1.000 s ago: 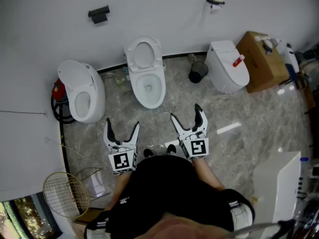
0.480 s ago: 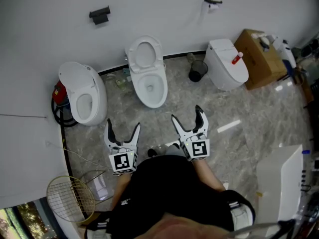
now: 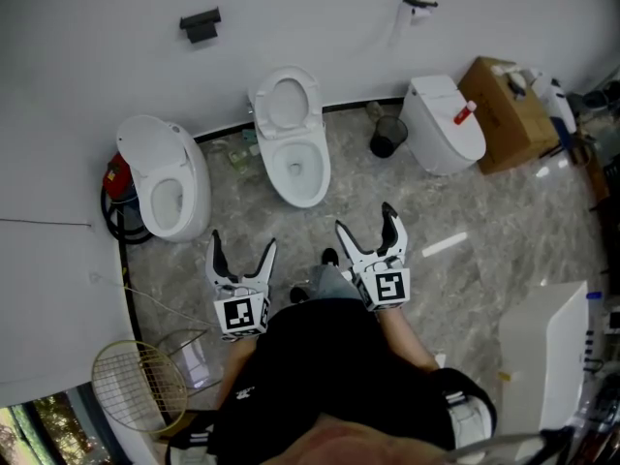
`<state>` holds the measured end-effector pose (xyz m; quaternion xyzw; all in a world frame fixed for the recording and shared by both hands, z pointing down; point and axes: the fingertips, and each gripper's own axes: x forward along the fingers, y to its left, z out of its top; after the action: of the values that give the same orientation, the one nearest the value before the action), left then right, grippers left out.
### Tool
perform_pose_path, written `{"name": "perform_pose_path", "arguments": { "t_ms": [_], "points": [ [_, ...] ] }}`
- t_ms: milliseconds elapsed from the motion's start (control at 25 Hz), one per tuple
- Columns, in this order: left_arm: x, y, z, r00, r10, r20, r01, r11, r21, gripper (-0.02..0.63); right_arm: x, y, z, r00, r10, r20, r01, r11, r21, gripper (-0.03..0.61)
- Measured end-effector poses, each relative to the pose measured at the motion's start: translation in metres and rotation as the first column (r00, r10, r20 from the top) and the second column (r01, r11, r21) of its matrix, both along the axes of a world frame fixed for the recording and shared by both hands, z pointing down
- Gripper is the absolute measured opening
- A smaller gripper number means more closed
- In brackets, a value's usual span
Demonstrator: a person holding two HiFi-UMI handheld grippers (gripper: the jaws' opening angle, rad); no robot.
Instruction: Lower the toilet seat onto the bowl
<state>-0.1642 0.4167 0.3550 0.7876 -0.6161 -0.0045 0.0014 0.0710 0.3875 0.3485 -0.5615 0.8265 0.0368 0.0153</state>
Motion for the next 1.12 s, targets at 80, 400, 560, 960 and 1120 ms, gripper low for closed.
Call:
{"name": "perform_pose_path", "arguments": {
  "t_ms": [80,400,560,960,1120],
  "points": [
    [-0.004,-0.004,0.001,1.0,0.0,-0.001,0.0,1.0,-0.001,0.483,-0.004,-0.005,0.0,1.0,-0.001,0.0,0.001,1.0,0.003,0.422],
    [-0.009,-0.036,0.003,1.0,-0.012,0.002,0.012,1.0,-0.003,0.483,-0.009,-0.039,-0.002,1.0,-0.008,0.009,0.008,1.0,0.016,0.422],
    [-0.01,-0.064,0.009,1.0,-0.018,0.009,0.018,1.0,-0.008,0.483,-0.009,-0.071,0.0,1.0,-0.012,0.016,0.012,1.0,0.021,0.422],
    [0.004,-0.169,0.009,0.999,-0.029,0.021,0.03,0.999,-0.035,0.483,0.007,-0.179,0.002,0.999,-0.018,0.035,0.018,1.0,0.0,0.422],
    [0.016,-0.212,0.002,0.999,-0.044,0.029,0.045,0.998,-0.037,0.483,0.018,-0.225,-0.003,0.998,-0.034,0.045,0.034,0.999,-0.004,0.422]
  ]
}}
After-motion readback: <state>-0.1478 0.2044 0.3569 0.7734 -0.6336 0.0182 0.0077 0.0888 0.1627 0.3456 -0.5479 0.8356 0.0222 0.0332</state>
